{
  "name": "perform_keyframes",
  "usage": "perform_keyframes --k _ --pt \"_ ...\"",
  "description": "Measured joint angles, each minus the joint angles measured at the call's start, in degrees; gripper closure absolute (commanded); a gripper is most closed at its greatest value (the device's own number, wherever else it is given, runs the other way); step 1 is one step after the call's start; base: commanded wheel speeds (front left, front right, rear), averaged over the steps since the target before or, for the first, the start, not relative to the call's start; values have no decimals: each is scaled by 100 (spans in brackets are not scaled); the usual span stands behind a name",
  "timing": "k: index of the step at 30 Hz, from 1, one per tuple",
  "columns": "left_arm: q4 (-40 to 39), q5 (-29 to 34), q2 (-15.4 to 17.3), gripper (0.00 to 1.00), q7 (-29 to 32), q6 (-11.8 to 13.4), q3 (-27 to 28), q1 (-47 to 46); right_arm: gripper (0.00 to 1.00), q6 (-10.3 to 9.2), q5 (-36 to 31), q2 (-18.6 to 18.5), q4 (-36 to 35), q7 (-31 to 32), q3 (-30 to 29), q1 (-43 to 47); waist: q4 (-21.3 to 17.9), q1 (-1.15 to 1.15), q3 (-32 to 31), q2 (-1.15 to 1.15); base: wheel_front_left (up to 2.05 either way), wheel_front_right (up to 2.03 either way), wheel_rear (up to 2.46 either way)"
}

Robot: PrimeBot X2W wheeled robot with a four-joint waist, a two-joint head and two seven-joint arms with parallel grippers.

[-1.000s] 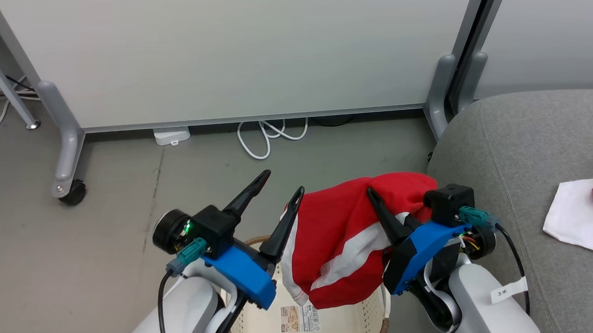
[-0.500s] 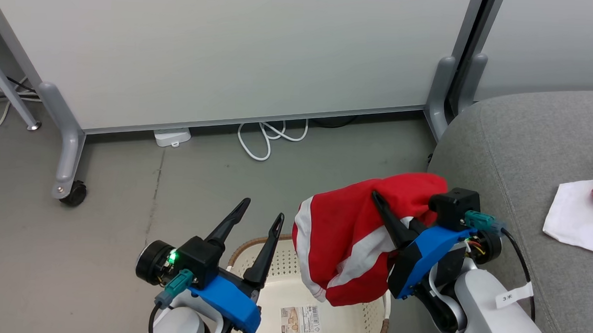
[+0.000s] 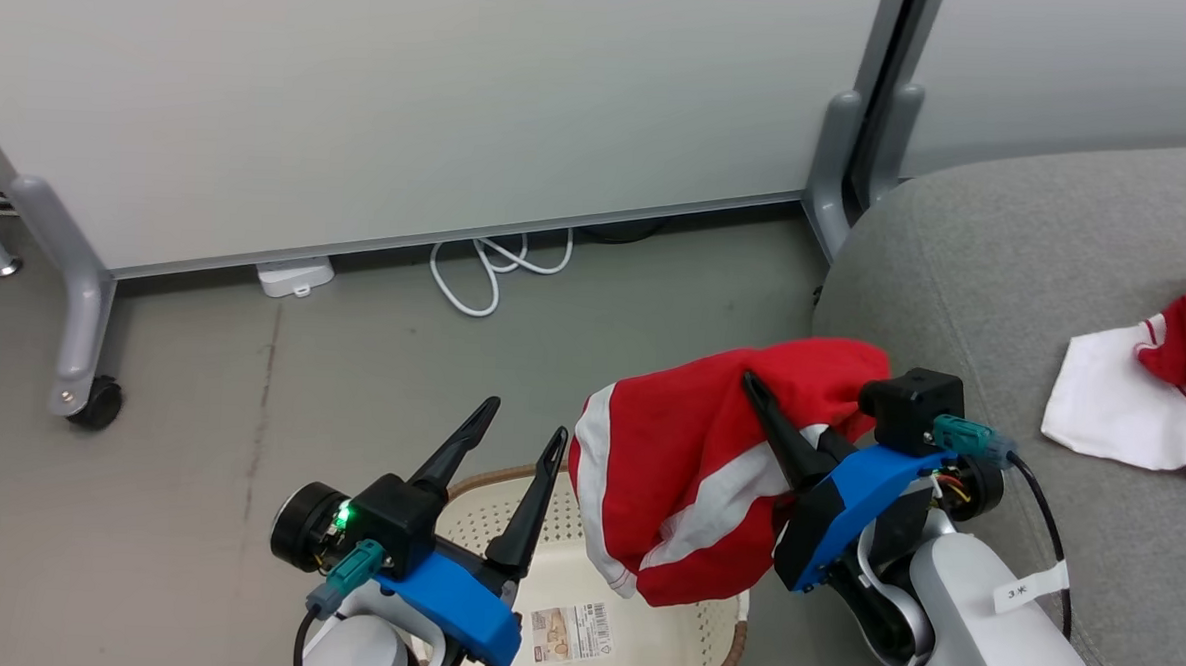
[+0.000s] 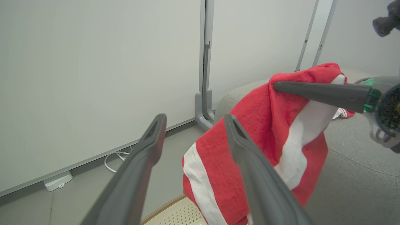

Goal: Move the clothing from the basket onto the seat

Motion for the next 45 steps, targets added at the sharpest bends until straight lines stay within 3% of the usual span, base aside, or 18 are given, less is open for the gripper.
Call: perform_keyframes --k 29,35,45 --pt "-65 14 91 0 0 -1 -53 -118 100 0 -22 92 -8 -178 -166 14 -2477 0 338 0 0 0 0" --pt "-52 15 85 0 0 -1 -78 -124 100 0 -27 91 -20 -196 -200 103 -2691 0 389 0 0 0 0" --pt "-56 7 100 0 0 -1 -135 -127 100 0 -34 120 -48 -197 -407 119 -2616 0 424 0 0 0 0"
